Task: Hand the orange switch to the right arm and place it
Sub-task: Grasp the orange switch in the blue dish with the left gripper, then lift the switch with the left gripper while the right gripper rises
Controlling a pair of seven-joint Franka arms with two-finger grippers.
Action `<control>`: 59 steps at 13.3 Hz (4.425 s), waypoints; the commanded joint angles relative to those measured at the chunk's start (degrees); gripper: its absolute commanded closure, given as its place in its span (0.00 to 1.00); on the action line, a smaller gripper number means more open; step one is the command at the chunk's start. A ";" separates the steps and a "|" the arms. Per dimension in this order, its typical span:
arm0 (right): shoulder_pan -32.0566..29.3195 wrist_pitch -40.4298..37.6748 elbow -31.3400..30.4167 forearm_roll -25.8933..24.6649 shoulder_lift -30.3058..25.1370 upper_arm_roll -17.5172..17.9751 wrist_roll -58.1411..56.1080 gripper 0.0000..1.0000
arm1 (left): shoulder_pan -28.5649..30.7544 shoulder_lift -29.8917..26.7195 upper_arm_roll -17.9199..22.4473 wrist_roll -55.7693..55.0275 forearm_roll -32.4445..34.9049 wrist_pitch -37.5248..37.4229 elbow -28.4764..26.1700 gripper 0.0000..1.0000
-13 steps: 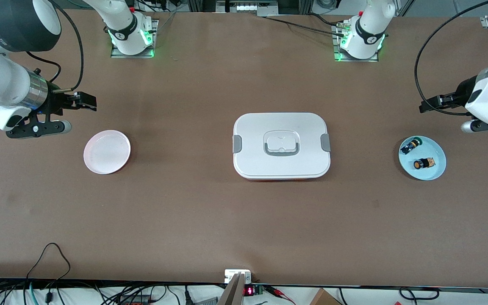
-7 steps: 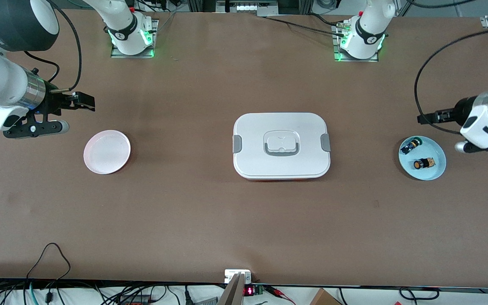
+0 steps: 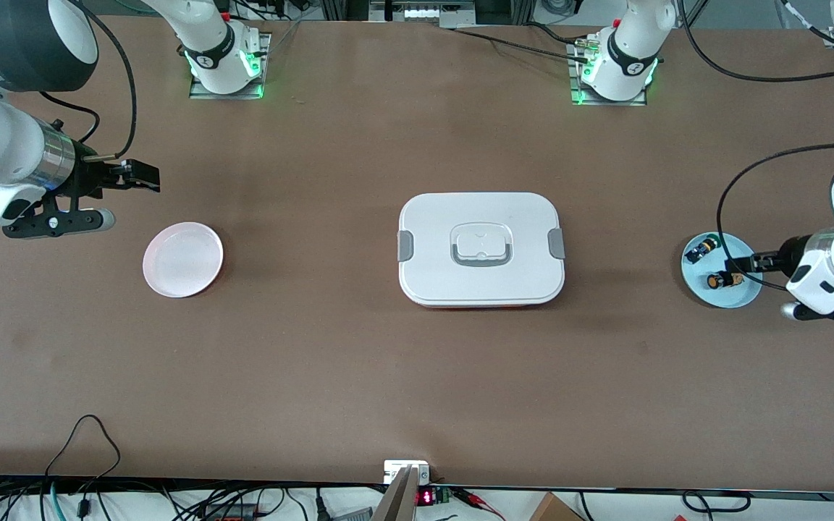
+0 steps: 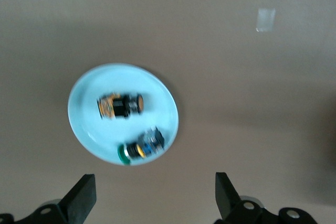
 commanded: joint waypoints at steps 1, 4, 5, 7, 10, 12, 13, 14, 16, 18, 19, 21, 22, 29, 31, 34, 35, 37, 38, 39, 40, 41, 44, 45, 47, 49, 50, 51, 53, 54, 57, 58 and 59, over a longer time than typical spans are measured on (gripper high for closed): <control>0.28 1.09 0.26 -0.72 -0.04 0.05 0.79 0.00 | 3.80 3.46 -0.44 6.28 0.54 10.67 -2.56 0.00; 0.46 5.91 -4.47 -1.25 -2.93 0.05 0.88 0.00 | 4.95 4.87 -0.44 8.76 0.28 16.41 -5.21 0.00; 0.46 7.15 -6.49 -1.34 -4.16 0.05 0.88 0.00 | 5.39 6.27 -0.36 8.76 0.19 16.95 -5.39 0.00; 0.20 9.69 -9.49 -1.43 -5.92 0.05 0.88 0.00 | 7.32 8.81 -0.53 9.28 -0.07 19.23 -5.48 0.00; 0.19 10.15 -10.20 -1.43 -6.10 -0.03 1.31 0.00 | 8.20 9.80 -0.79 9.46 -0.16 19.59 -6.00 0.00; 0.19 9.89 -9.94 -1.43 -6.02 -0.03 6.13 0.00 | 8.29 9.80 -0.97 9.37 -0.16 19.50 -6.79 0.00; 0.37 9.71 -9.68 -1.51 -6.02 -0.03 7.63 0.00 | 8.29 9.80 -1.06 9.37 -0.16 19.50 -6.88 0.00; 0.37 9.27 -9.50 -2.56 -5.93 0.05 7.91 0.00 | 8.20 9.80 -1.15 9.20 -0.25 19.33 -6.88 0.00; 0.11 9.09 -9.33 -3.27 -5.58 0.05 6.95 0.00 | 8.20 9.79 -1.15 9.29 -0.95 19.15 -6.97 0.00; 0.37 8.92 -9.15 -3.27 -5.58 0.14 6.94 0.00 | 8.38 10.14 -1.15 9.20 -1.21 19.24 -7.58 0.00; 0.37 8.92 -8.97 -3.27 -5.49 0.14 6.77 0.00 | 8.38 10.15 -1.15 9.11 -1.91 19.24 -7.67 0.00; -0.16 7.96 -6.96 -2.75 -4.09 0.05 6.42 0.00 | 8.47 10.32 -1.15 9.11 -2.88 19.24 -8.64 0.00; -0.24 7.17 -5.47 -2.57 -3.21 -0.03 6.16 0.00 | 8.55 10.50 -1.15 9.11 -3.23 19.32 -8.82 0.00; 0.46 5.67 -4.49 -2.66 -2.94 0.23 5.71 0.00 | 8.56 13.05 -1.15 9.37 -5.78 19.07 -9.17 0.25; 0.19 5.67 -4.40 -2.57 -2.77 0.23 5.80 0.00 | 8.56 12.79 -1.15 10.42 -5.70 18.89 -8.91 0.63; 0.37 5.58 -4.40 -2.66 -2.41 0.23 5.36 0.00 | 8.73 12.00 -1.15 12.89 -5.70 18.62 -8.47 0.67; 0.63 5.58 -4.40 -2.66 -2.50 0.32 5.36 0.00 | 8.56 10.69 -1.15 12.89 -5.70 17.06 -8.29 0.67; 1.34 5.58 -4.40 -2.48 -2.50 0.23 5.54 0.00 | 8.03 6.65 -2.02 12.45 -5.52 12.75 -8.03 0.67; 1.34 5.58 -4.40 -2.57 -1.89 0.23 5.36 0.00 | 8.03 4.37 -2.72 12.54 -5.35 10.73 -7.77 0.67; 1.68 5.49 -4.40 -2.48 -1.89 0.32 5.19 0.00 | 8.03 2.95 -3.16 12.54 -5.26 7.41 -5.94 0.67; 2.04 5.32 -4.32 -2.40 -2.23 0.32 5.19 0.00 | 8.03 2.68 -4.30 12.63 -5.26 2.15 -2.96 0.67; 2.13 5.23 -4.23 -1.70 -2.59 0.23 5.10 0.00 | 8.03 2.68 -5.35 12.63 -5.26 -4.34 1.68 0.67; 2.04 -2.47 -1.78 6.45 -5.04 0.14 4.31 0.00 | 8.20 2.68 -11.40 12.98 -5.43 -18.07 10.58 0.66; 1.95 -4.07 0.24 11.62 -5.14 -0.21 4.57 0.00 | 8.38 2.68 -13.69 13.59 -6.04 -21.94 12.26 0.66; 1.08 -6.19 1.48 23.13 -5.14 -1.17 5.01 0.00 | 8.82 2.68 -17.83 13.59 -11.80 -24.00 12.72 0.67; 0.81 -5.59 1.75 32.10 -4.79 -1.44 4.57 0.00 | 8.47 2.85 -18.54 14.03 -20.76 -25.14 12.28 0.67; 0.72 -5.24 1.75 36.32 -4.44 -1.44 4.40 0.00 | 8.38 3.03 -19.16 15.16 -24.99 -26.28 12.10 0.67; 0.72 -4.19 1.75 40.28 -3.83 -1.44 4.74 0.00 | 8.29 3.12 -20.47 16.65 -29.12 -26.81 11.58 0.67; 0.90 -2.43 1.66 46.53 -2.42 -1.35 4.66 0.00 | 8.47 3.12 -23.98 16.94 -34.15 -27.95 11.40 0.70; 1.24 -2.25 1.66 51.17 -1.72 -1.27 5.09 0.00 | 8.47 3.03 -25.82 17.37 -36.09 -28.13 11.31 0.70; 1.77 -1.98 1.05 64.09 0.83 -1.18 5.19 0.00 | 8.38 3.03 -30.93 19.39 -45.57 -27.52 10.08 0.69; 2.12 -0.68 -0.52 68.49 1.27 -1.09 5.01 0.00 | 8.29 3.12 -33.20 20.18 -48.30 -26.91 9.38 0.69; 2.82 0.90 -1.67 71.06 1.71 -0.92 5.10 0.00 | 8.38 3.12 -35.49 22.10 -50.93 -24.56 9.29 0.69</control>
